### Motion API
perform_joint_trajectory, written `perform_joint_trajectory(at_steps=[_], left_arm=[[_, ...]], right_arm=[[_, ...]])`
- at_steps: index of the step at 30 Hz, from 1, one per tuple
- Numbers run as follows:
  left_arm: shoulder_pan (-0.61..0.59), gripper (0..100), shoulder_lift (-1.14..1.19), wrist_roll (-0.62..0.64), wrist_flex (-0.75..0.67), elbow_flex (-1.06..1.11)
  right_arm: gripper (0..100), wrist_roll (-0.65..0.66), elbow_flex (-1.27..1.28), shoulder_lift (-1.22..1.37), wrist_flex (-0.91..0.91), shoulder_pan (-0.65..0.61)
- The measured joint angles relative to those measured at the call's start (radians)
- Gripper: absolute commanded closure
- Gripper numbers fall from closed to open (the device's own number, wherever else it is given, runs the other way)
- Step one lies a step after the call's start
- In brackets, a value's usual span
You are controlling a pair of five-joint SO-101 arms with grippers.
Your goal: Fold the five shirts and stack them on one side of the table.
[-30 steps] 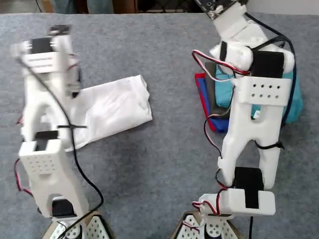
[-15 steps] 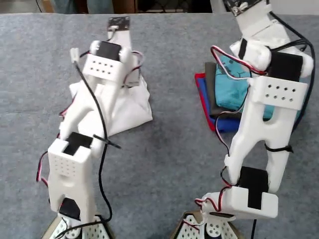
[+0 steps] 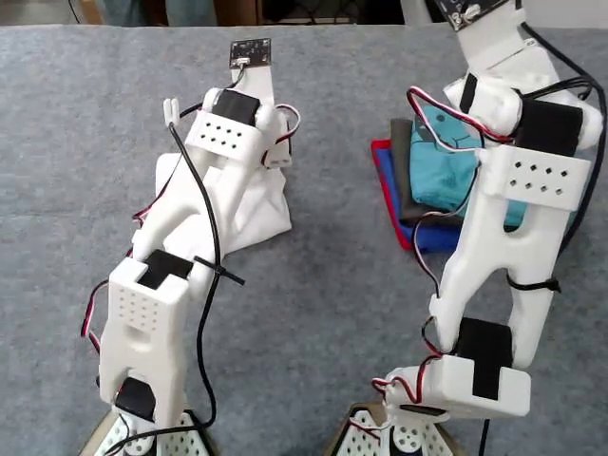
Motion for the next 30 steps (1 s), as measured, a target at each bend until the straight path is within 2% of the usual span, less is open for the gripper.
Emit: perform_joint_trajectory(at_steps=[2, 6, 9, 12, 16, 20, 23, 30], left_arm=[[0.000, 71, 0.000, 0.011, 0.000, 0.000], [-0.012, 72, 0.000, 0.100, 0.040, -0.040], [-0.074, 82, -0.017, 0.109, 0.110, -0.152], [-0.192, 98, -0.043, 0.109, 0.178, -0.282], [-0.428, 97, -0.034, 0.074, 0.258, -0.302], [-0.620, 97, 0.028, -0.014, 0.267, -0.166], [-0.692, 97, 0.038, -0.063, 0.184, 0.018], [-0.829, 97, -0.055, -0.180, -0.250, 0.546]], right_arm=[[98.1, 0.000, 0.000, 0.000, 0.000, 0.000], [98.1, 0.000, 0.000, 0.000, 0.000, 0.000], [98.0, 0.000, 0.000, 0.000, -0.006, -0.015], [98.0, 0.000, -0.002, 0.025, -0.009, -0.086], [98.0, 0.000, -0.002, 0.140, -0.009, -0.253], [98.0, 0.000, -0.002, 0.279, -0.009, -0.450], [98.0, 0.000, -0.002, 0.388, -0.041, -0.574], [98.0, -0.143, -0.077, 0.577, -0.161, -0.704]])
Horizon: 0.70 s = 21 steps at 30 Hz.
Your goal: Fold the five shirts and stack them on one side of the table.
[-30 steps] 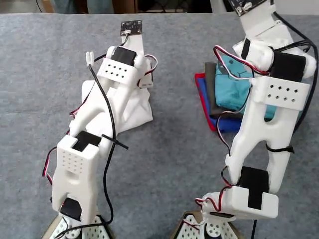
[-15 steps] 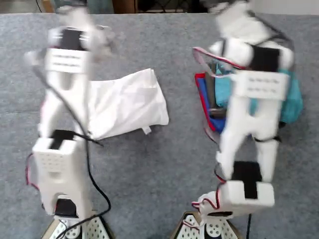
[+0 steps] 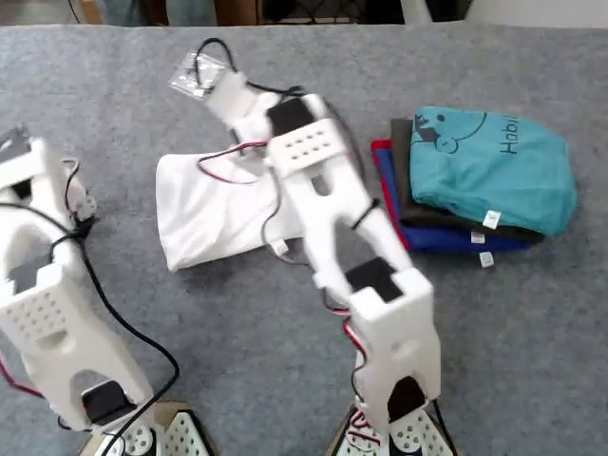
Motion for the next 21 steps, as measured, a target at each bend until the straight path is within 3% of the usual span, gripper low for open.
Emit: perform_joint_trajectory(at_steps=[6, 11, 21], left_arm=[[-0.020, 97, -0.110, -0.017, -0.241, 0.178], [-0.020, 97, -0.112, -0.017, -0.272, 0.184], [-0.008, 97, -0.112, -0.018, -0.311, 0.187]], right_arm=[[98.0, -0.054, -0.155, 0.209, -0.069, -0.021], [98.2, -0.057, -0.318, 0.374, -0.044, -0.020], [98.3, -0.057, -0.655, 0.523, 0.261, 0.017]])
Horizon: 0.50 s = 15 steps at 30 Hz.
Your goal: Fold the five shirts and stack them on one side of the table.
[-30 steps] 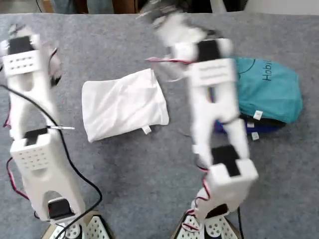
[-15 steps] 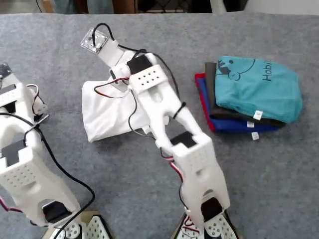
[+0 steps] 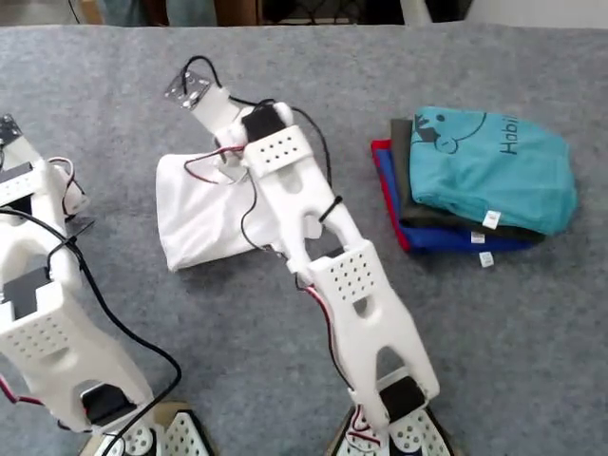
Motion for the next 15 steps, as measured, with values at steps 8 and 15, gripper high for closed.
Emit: perform_joint_trajectory(at_steps=[8, 15], left_arm=[[0.005, 97, 0.000, -0.006, 0.000, 0.002], [0.005, 97, 0.000, -0.006, 0.000, 0.002]], right_arm=[[98.3, 0.000, -0.166, 0.077, 0.212, 0.048], [98.4, 0.000, -0.201, 0.086, 0.313, 0.087]])
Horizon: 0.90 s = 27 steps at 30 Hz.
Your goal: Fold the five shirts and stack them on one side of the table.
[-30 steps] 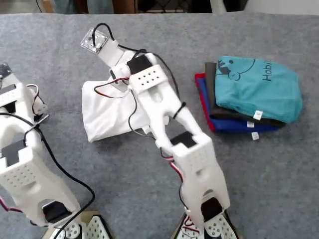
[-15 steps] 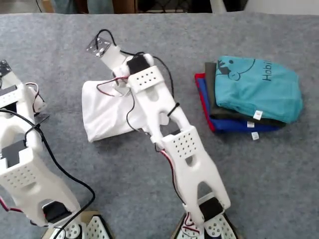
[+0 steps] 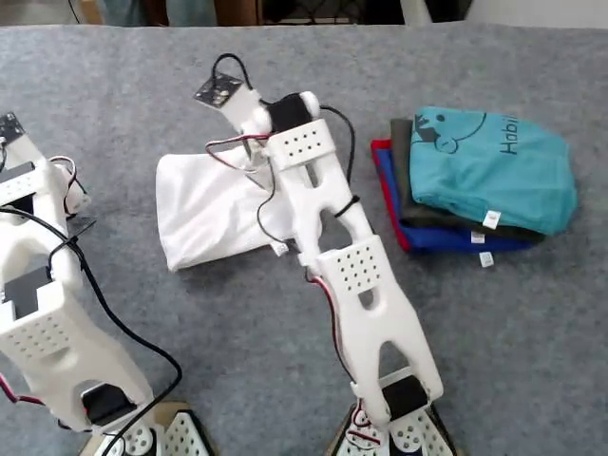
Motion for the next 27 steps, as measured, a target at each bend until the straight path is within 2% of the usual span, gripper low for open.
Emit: perform_joint_trajectory(at_steps=[5, 14, 17, 20, 27], left_arm=[[0.000, 97, 0.000, 0.000, 0.000, 0.000], [0.000, 97, 0.000, 0.000, 0.000, 0.000], [0.000, 97, 0.000, 0.000, 0.000, 0.000], [0.000, 97, 0.000, 0.000, 0.000, 0.000], [0.000, 97, 0.000, 0.000, 0.000, 0.000]], right_arm=[[98.4, 0.000, 0.075, -0.055, 0.003, 0.080], [98.4, 0.037, 0.658, -0.410, -0.002, 0.114], [98.3, 0.054, 0.733, -0.499, -0.051, 0.114], [98.2, 0.055, 0.732, -0.546, -0.144, 0.075], [98.3, 0.057, 0.730, -0.471, -0.364, -0.126]])
